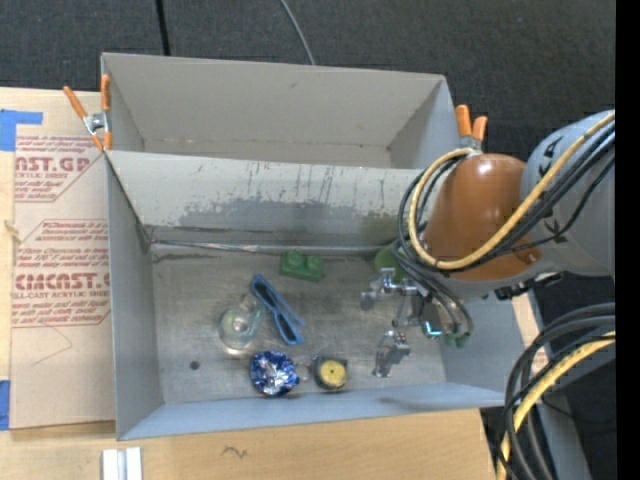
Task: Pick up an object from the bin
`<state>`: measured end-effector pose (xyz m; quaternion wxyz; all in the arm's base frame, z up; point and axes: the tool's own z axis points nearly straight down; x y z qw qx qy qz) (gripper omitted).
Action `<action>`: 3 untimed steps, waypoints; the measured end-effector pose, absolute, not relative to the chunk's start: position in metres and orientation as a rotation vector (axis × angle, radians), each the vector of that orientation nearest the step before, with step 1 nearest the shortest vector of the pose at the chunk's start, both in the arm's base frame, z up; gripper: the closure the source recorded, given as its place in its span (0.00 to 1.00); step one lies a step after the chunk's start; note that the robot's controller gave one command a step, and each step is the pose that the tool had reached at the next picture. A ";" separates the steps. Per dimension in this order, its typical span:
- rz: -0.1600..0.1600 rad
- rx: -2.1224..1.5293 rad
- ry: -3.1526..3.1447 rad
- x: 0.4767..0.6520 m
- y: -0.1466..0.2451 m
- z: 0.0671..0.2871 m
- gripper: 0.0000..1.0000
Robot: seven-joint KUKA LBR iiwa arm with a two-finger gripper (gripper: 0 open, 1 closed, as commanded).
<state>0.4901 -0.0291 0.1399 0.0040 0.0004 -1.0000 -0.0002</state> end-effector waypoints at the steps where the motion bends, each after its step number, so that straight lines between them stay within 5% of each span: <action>1: -0.005 0.032 -3.139 0.495 0.019 0.125 0.00; 3: -0.002 0.158 -3.136 0.483 0.111 0.116 0.00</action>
Offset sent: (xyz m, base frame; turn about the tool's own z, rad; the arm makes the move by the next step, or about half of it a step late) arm 0.0052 0.0439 -0.0129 -0.0136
